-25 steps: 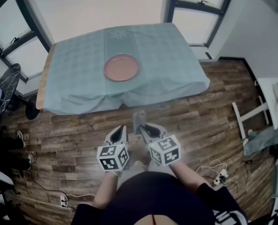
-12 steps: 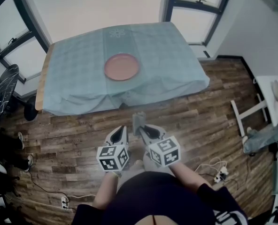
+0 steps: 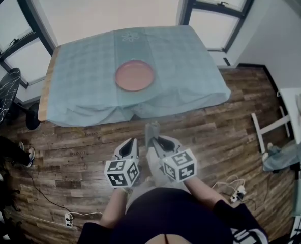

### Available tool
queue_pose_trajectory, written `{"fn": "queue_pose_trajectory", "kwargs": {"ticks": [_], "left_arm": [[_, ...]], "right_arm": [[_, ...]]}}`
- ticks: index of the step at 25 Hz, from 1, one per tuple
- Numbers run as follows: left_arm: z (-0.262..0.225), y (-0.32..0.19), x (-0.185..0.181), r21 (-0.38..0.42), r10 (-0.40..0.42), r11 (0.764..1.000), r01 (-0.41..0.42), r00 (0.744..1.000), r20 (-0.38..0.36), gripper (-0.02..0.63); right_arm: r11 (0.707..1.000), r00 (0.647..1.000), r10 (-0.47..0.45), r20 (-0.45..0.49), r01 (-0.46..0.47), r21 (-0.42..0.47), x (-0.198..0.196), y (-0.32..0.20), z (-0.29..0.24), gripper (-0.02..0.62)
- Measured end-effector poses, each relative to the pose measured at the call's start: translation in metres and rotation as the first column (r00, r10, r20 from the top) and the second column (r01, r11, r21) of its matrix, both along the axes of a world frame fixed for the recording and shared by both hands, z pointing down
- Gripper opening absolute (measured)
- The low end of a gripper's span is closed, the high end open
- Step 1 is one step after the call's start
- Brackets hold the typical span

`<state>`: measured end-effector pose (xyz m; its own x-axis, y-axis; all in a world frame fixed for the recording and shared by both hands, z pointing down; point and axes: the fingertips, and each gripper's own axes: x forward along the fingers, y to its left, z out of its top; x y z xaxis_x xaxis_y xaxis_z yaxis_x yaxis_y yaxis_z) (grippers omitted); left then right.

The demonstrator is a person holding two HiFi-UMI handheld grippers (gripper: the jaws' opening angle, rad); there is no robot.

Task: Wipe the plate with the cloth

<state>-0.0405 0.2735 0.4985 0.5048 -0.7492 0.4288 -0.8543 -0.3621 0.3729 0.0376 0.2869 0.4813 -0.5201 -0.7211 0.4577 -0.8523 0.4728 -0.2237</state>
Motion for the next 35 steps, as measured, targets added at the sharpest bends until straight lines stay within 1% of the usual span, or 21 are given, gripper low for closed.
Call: {"fn": "queue_pose_trajectory", "kwargs": {"ticks": [6,16,35], "left_arm": [[0.006,-0.033,-0.005,-0.008,-0.015,1.000,0.015,1.000,0.008,0.014],[0.009,-0.106,-0.004,-0.015,-0.032,0.999,0.032,0.999,0.017,0.012],[0.014,-0.243,-0.008,-0.056,-0.127,0.990,0.128,0.992,0.025,0.012]], "right_arm": [[1.000,1.000,-0.019,-0.006,0.019,0.008,-0.004,-0.037,0.003,0.034],[0.999,0.999,-0.036,0.002,0.036,0.008,-0.003,-0.114,0.004,0.034],[0.993,0.993,-0.116,0.004,0.116,0.008,-0.005,-0.262,-0.004,0.034]]}}
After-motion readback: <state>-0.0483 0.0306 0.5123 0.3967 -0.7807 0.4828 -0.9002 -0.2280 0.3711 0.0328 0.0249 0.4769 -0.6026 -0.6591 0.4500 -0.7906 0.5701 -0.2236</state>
